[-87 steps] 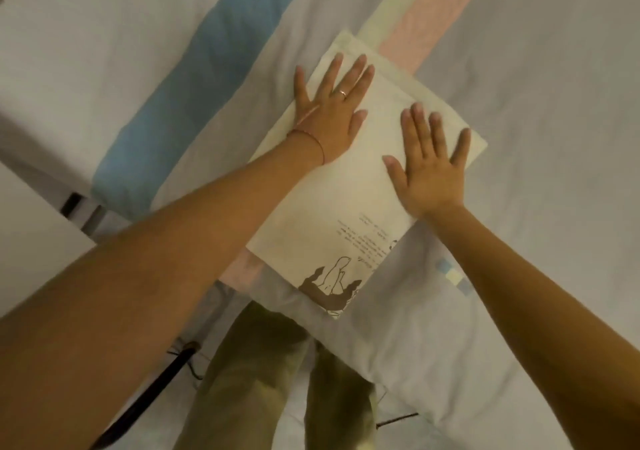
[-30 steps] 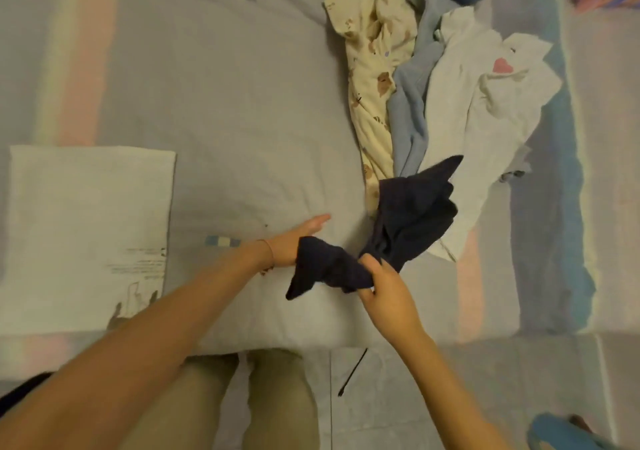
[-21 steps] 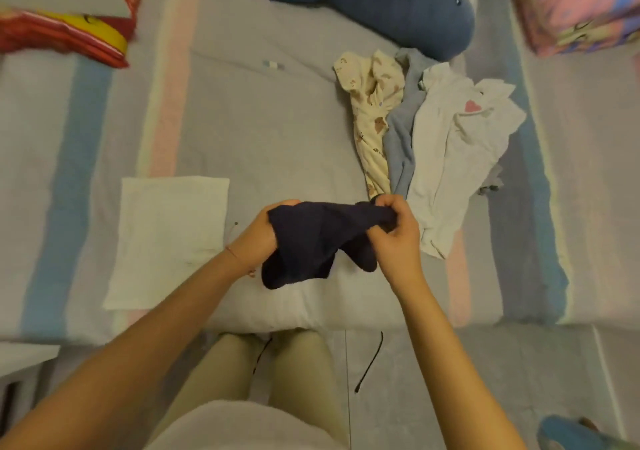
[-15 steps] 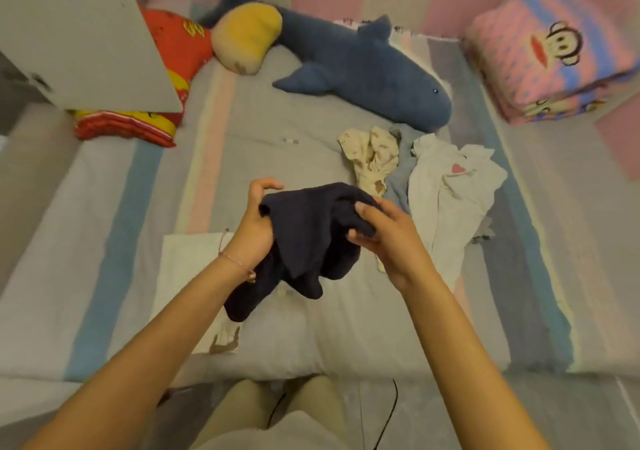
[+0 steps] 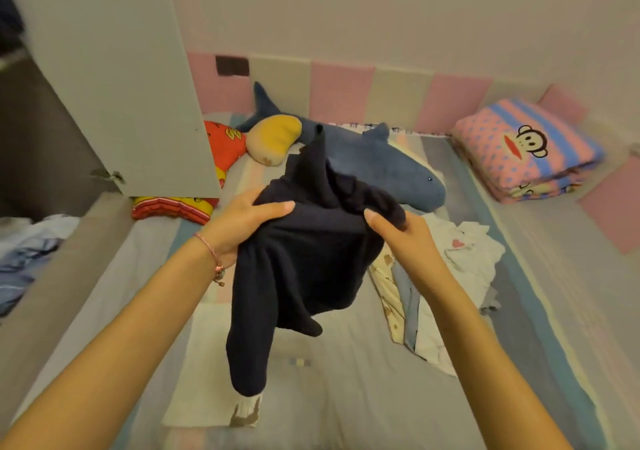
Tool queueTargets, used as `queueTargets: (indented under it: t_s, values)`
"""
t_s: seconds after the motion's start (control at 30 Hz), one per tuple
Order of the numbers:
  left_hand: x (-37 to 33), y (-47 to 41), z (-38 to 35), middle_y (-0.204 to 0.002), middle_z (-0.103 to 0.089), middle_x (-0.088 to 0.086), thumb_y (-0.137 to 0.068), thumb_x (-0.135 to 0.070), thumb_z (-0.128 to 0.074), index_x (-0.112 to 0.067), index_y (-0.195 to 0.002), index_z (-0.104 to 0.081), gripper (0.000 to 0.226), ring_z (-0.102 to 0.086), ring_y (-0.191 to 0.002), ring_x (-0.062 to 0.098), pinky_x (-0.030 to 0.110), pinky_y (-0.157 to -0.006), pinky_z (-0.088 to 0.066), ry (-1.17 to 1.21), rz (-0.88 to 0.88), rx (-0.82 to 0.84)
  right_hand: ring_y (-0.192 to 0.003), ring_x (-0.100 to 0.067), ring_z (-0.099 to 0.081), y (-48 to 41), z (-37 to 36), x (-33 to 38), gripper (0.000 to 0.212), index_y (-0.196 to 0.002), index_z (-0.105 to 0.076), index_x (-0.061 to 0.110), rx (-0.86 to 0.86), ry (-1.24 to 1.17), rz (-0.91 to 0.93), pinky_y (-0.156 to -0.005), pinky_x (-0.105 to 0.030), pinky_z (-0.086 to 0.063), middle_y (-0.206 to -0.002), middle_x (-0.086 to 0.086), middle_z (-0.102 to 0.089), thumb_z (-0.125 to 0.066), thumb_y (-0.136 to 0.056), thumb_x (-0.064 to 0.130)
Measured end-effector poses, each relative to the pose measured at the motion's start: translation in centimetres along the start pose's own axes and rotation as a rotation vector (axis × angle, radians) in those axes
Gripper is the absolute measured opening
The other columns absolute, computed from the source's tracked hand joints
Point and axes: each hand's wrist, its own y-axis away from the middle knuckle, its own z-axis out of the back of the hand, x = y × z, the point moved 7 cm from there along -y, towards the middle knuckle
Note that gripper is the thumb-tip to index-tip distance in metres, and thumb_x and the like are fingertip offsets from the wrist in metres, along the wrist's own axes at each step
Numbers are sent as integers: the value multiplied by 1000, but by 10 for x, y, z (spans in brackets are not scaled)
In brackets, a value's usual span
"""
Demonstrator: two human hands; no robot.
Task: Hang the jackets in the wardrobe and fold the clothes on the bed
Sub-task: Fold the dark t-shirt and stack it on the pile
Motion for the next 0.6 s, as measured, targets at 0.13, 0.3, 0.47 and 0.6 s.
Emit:
queueTargets:
  t_s: [0.13, 0.3, 0.47, 0.6]
  values:
    - [-23, -11, 37, -95, -66, -4, -92, -12, -55, -18, -102, -62, 14, -62, -77, -5, 11, -70, -51, -146, -164, -240, -84, 3, -54, -10, 7, 18, 11, -106, -54, 23, -18, -35, -21, -66, -12, -43, -91, 15, -58, -47, -98, 26]
    - [-42, -4, 27, -127, -46, 0, -78, -22, -73, -22, -124, -47, 53, -44, -117, 14, 30, -102, -37, -578, -408, -348, -85, -6, -58, -15, -13, 51, 12, -101, -60, 22, 172, 198, 131, -74, -22, -45, -94, 3, -64, -52, -96, 29]
    - [-58, 25, -50, -143, -29, -19, -71, -43, -75, -39, -135, -32, 77, -19, -135, -7, 34, -114, -16, -916, -756, 94, -73, 2, -57, -3, -53, 71, 13, -102, -63, 13, 506, 277, 281, -71, -16, -45, -85, 0, -66, -58, -93, 21]
    - [-49, 7, -52, -99, -60, -12, -73, -23, -77, -26, -106, -55, 39, -56, -94, -3, 18, -81, -49, -766, -553, 156, -85, 4, -62, 1, -59, 60, 21, -112, -58, 26, 537, 185, 213, -78, -15, -49, -93, 13, -65, -59, -92, 26]
